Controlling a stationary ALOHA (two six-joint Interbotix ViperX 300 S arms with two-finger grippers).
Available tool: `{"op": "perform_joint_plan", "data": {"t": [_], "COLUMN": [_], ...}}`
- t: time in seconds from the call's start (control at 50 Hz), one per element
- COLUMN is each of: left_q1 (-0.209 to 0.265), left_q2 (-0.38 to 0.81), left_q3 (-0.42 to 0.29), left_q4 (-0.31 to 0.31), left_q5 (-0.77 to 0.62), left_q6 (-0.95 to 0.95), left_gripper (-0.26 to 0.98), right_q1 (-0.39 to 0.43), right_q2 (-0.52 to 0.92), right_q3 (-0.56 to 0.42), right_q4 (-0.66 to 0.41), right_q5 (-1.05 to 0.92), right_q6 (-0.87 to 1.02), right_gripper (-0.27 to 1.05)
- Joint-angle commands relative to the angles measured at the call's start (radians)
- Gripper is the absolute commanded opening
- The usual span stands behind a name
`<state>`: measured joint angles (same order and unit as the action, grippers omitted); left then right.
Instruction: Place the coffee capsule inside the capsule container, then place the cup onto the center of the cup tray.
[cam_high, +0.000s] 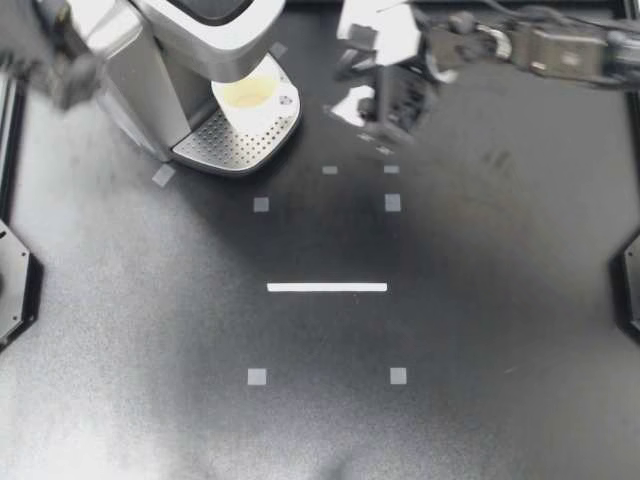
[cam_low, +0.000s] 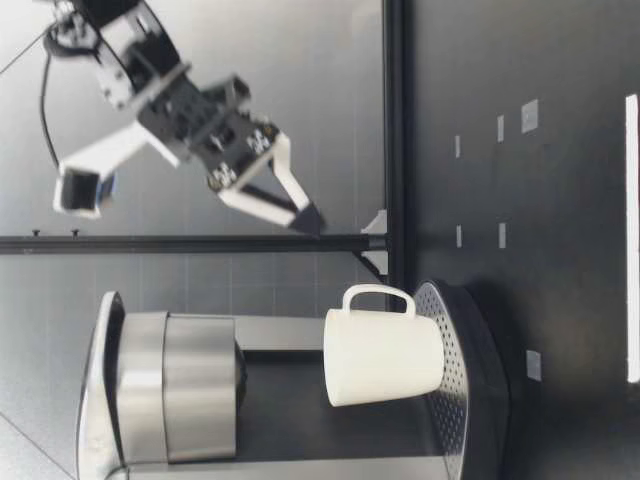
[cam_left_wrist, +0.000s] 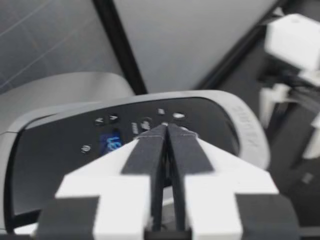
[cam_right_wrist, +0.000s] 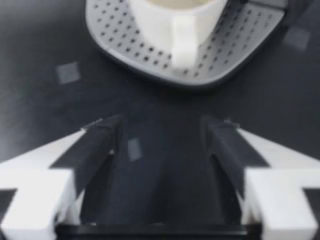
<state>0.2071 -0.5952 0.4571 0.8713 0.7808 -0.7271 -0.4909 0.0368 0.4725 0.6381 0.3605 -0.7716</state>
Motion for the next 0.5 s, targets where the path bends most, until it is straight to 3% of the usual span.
{"op": "perform_joint_plan", "data": {"t": [0.0,0.26,0.48], "left_q1": [0.041,0.089,0.095], "left_q2": [0.017,0.143,0.250], "left_q3": [-0.018,-0.117,-0.264], "left_q4": [0.005,0.002,-0.063], "left_q5": [-0.018,0.031,0.201], "left_q6": [-0.002,0.035,0.192], "left_gripper": [0.11,0.11,0.10], "right_q1": [0.034,0.133,0.153], "right_q2": [-0.075,-0.152,-0.166], "right_q3": [0.018,0.072,0.086], "right_q4": [0.015,0.066,0.074], "right_q5": [-0.009,-0.074,-0.083], "right_q6": [0.009,0.015,0.015], "right_gripper": [0.56,0.30,0.30]}}
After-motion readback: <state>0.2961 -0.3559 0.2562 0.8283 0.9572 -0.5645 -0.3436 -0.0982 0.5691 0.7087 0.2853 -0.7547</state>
